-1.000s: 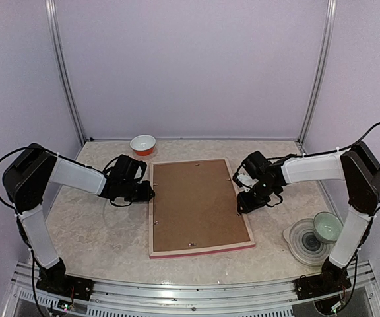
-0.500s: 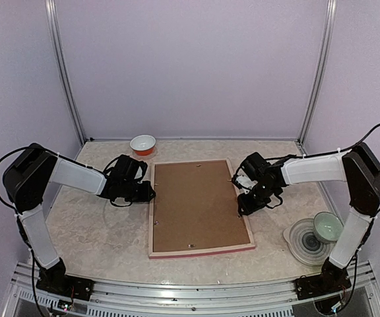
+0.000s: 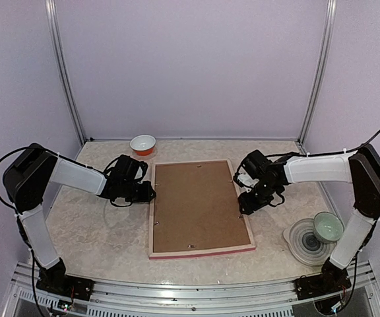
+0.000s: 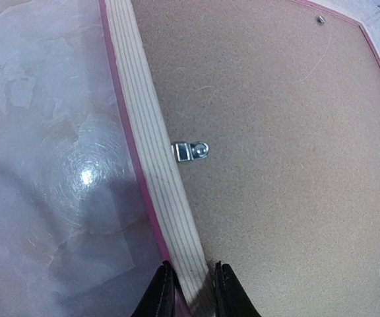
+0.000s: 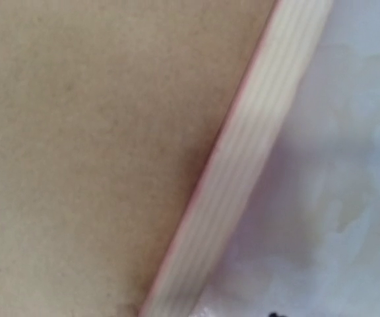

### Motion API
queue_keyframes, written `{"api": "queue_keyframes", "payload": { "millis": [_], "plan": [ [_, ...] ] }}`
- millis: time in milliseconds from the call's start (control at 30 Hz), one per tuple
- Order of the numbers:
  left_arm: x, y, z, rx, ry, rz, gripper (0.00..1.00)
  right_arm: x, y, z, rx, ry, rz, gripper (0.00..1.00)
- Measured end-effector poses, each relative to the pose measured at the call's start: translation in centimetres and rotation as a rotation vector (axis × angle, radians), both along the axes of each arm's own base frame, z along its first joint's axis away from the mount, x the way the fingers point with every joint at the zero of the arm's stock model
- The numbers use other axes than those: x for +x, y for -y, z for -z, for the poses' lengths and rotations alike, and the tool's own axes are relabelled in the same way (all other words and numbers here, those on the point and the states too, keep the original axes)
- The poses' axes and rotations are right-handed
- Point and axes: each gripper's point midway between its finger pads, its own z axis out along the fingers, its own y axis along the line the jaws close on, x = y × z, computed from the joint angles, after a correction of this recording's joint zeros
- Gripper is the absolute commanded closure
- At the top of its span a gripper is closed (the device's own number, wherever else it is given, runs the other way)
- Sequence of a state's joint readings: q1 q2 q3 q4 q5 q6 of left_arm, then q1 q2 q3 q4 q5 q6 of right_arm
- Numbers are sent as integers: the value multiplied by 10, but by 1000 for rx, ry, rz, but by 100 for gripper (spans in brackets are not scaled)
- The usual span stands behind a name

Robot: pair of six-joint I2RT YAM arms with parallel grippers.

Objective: Put the photo into the frame
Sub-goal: Press the fastener onto the backboard, then rotate the photo frame at the center of the board.

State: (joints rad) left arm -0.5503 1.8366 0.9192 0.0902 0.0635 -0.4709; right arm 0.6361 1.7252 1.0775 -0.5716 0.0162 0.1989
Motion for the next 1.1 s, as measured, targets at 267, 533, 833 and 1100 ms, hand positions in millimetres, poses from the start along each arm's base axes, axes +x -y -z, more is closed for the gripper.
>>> {"api": "queue_keyframes", "payload": {
  "millis": [267,533,833,1100],
  "plan": [
    [0,0,0,-1,0,0,80,4,0,-4,1,8,14,48],
    [-1,1,1,-7,5,7,70,37,-3,-14,57,40,87,49],
    [-5,2,4,-15,-8,24,57,85,-5,-14,173,39,189,48],
    [-6,5,2,-35,-2,36,51,91,-11,-14,256,17,214,40]
  ]
}}
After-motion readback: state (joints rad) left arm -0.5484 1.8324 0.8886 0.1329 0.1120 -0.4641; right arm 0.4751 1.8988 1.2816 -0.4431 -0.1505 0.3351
